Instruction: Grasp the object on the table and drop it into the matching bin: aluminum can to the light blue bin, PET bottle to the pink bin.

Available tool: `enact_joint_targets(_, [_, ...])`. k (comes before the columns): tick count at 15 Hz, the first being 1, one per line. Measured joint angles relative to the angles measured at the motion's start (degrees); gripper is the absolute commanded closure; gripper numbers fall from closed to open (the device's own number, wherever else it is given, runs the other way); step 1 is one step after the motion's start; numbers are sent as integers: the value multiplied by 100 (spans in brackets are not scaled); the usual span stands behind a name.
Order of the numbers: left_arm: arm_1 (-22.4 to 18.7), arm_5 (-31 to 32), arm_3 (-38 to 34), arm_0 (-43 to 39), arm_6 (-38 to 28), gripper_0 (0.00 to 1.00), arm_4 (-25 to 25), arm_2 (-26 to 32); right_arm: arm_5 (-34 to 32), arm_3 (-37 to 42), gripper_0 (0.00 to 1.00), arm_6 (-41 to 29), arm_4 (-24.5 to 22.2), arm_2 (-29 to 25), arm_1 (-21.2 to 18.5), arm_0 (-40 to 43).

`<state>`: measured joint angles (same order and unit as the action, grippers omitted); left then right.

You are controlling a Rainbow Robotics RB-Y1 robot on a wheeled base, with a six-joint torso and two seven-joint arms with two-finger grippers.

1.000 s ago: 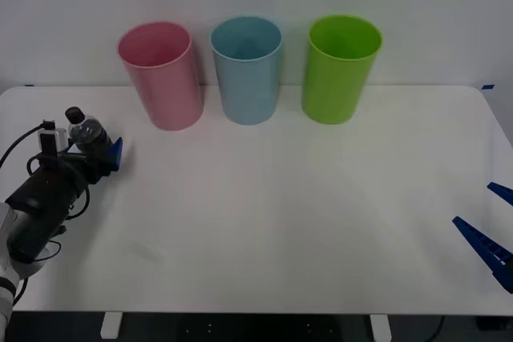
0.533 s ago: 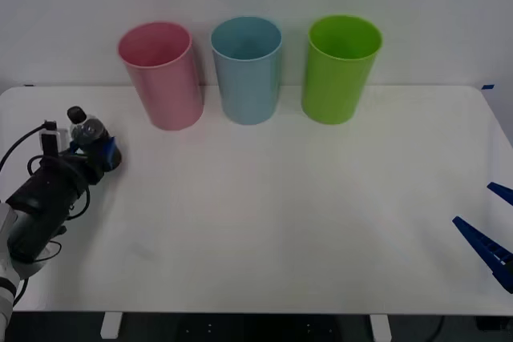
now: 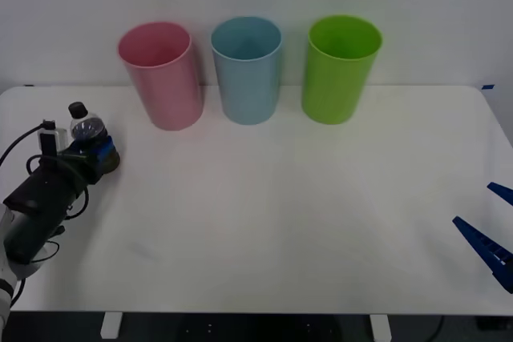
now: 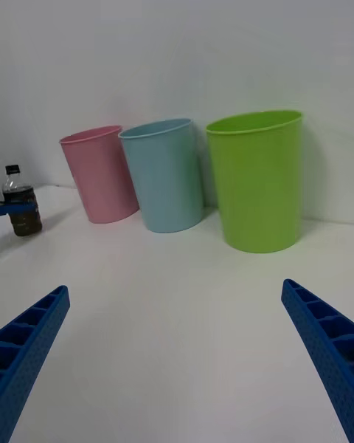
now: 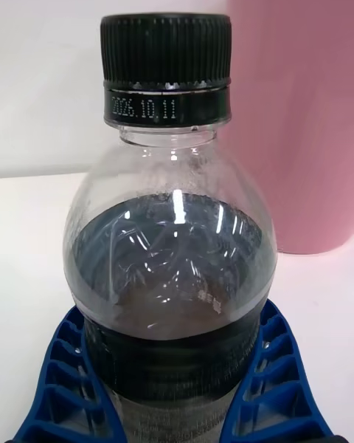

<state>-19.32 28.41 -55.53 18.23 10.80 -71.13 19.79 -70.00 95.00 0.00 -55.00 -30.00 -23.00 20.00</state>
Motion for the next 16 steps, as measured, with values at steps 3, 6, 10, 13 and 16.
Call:
enact_joint_targets(3, [-82,47,-180,-26,-90,100,15,-13,0,0,0,0,0,0,0,0])
enact_joint_targets(6, [-161,191,-367,-55,-202,100,94,-13,0,0,0,0,0,0,0,0])
enact_joint_targets(10, [-287,392,-695,-106,-467,100,300,-17,0,0,0,0,0,0,0,0])
enact_joint_targets(13, [-406,480,-1289,-249,-1218,100,319,-21,0,0,0,0,0,0,0,0])
enact_joint_targets(16, [-529,507,-1888,-319,-1919,100,319,-27,0,0,0,0,0,0,0,0])
